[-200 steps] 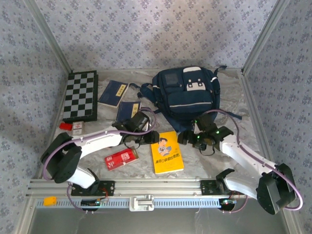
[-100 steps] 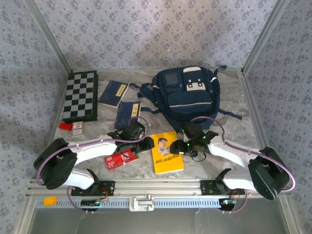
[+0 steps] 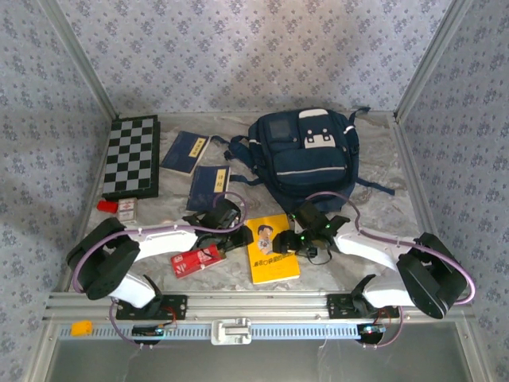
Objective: Pack books, pencil case, and school supplies into a backpack
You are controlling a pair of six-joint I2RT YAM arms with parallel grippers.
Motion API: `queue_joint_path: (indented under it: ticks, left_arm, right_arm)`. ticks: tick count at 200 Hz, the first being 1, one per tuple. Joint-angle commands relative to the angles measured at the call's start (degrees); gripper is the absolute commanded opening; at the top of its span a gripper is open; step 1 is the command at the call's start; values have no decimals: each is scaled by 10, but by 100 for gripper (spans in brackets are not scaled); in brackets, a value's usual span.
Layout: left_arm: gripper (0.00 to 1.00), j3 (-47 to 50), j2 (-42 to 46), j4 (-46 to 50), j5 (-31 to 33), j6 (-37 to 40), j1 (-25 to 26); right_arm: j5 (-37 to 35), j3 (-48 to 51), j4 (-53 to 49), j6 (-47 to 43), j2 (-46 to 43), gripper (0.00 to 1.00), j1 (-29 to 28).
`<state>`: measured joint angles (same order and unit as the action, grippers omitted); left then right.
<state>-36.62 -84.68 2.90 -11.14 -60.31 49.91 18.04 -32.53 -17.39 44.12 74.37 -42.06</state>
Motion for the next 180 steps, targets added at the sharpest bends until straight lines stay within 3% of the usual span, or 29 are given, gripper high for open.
queue_joint_path:
  ticks: [1,64,100,138,180]
  left_arm:
    - [37,-8,-9,-20,-10,-1,6]
    - [35,-1,-20,-25,7,0,8]
    - [33,1,-26,-23,14,2,9]
    - [33,3,-31,-28,16,2,10]
    - [33,2,-32,-25,18,3,10]
  right_arm:
    - [19,6,14,8,-13,72,-4]
    - [79,6,63,13,-24,69,1]
    - [94,10,67,15,-73,65,2]
    - [120,33,99,30,-95,57,14]
    - [100,39,74,19,-86,41,16]
